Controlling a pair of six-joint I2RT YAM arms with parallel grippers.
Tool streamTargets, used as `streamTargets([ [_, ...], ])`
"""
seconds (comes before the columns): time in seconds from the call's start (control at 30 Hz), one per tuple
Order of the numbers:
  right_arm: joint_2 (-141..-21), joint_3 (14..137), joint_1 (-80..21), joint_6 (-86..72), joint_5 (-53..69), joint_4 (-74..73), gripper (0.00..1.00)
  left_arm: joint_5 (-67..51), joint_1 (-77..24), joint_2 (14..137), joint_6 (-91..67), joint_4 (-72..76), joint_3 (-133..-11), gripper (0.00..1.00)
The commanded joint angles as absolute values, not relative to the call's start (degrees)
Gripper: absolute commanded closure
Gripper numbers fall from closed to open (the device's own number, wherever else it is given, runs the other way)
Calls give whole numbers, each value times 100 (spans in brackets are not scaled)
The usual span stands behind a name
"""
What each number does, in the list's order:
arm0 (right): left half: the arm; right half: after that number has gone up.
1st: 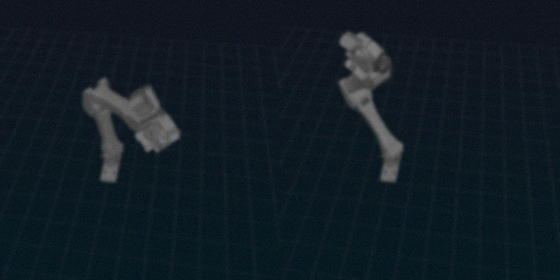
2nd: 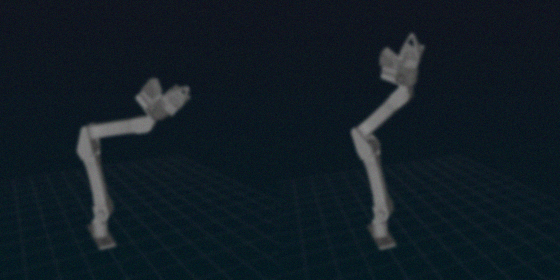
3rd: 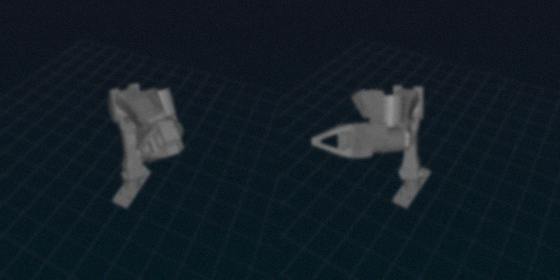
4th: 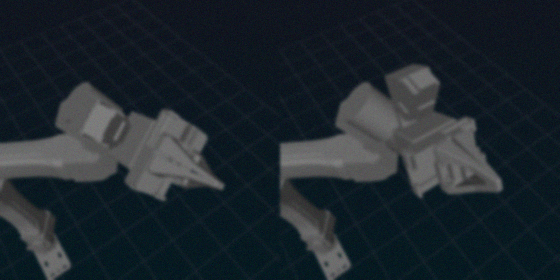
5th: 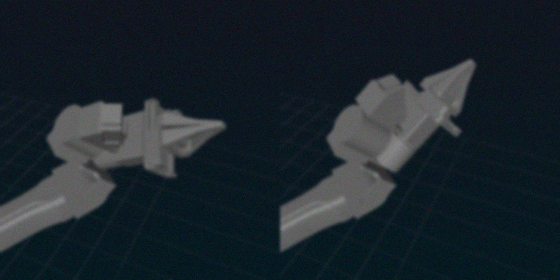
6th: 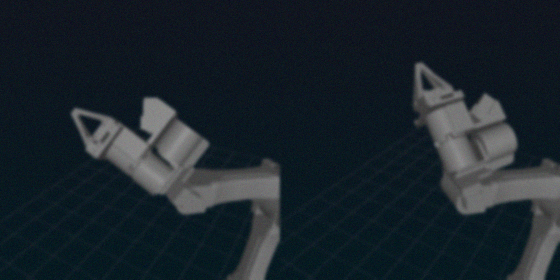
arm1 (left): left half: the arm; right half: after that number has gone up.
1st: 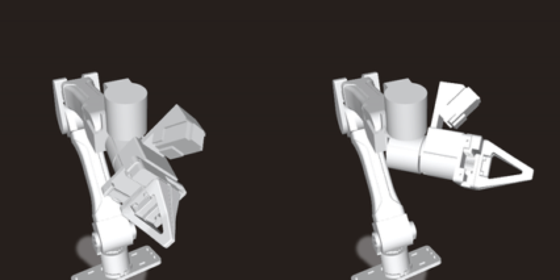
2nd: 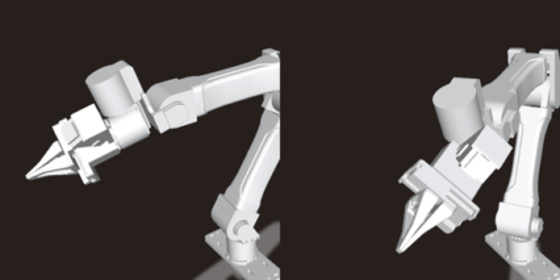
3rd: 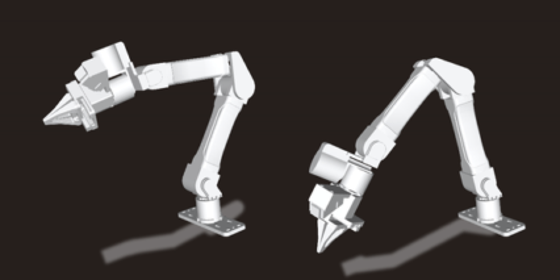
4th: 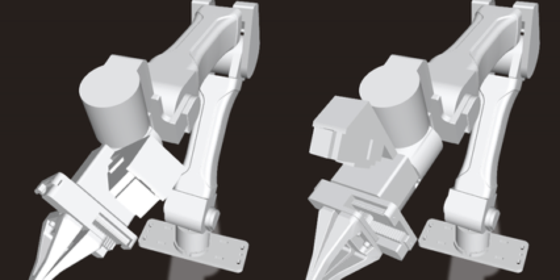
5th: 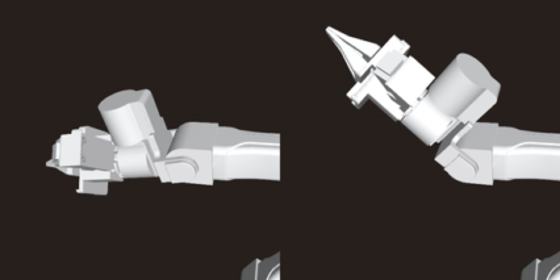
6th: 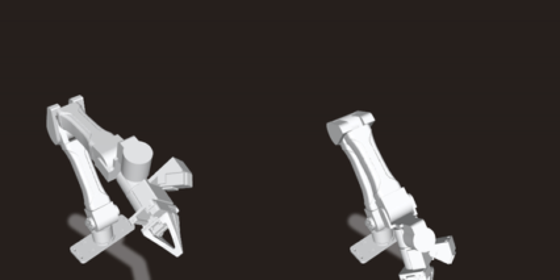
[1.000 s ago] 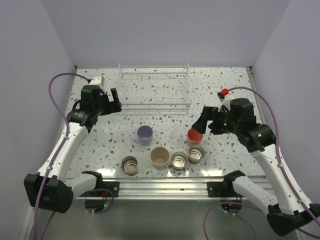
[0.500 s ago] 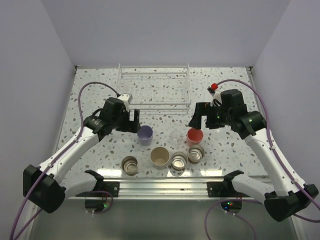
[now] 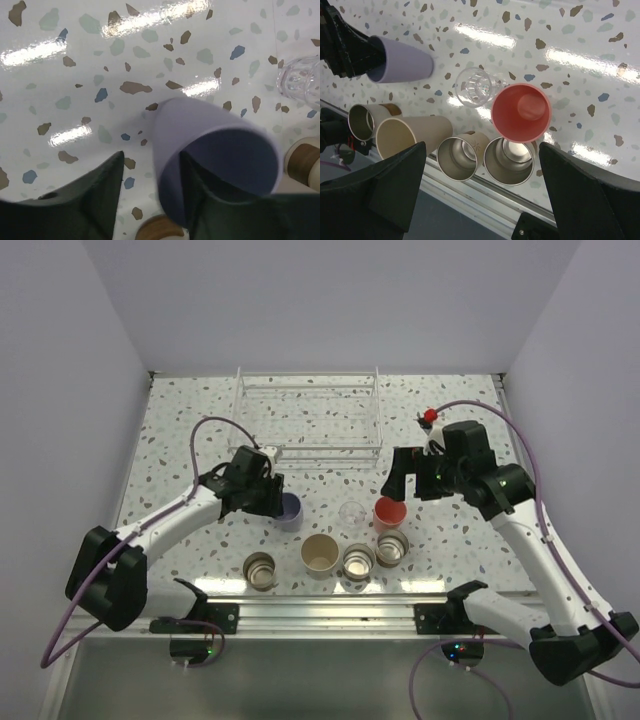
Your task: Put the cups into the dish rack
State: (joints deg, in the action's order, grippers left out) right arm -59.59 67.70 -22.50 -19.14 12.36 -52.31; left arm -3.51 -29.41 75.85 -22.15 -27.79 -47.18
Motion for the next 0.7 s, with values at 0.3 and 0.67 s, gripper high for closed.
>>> streamTargets([
  [0.3,-6080,7398,-2276,-2100,1545,-5064,2,-9,-3006,7286,-2049,-3014,-5992,100],
  [0.67,-7619,9096,-2285,-5104,3760,-1412,2,-1649,-1909,6874,-2739,-1939,-7753,100],
])
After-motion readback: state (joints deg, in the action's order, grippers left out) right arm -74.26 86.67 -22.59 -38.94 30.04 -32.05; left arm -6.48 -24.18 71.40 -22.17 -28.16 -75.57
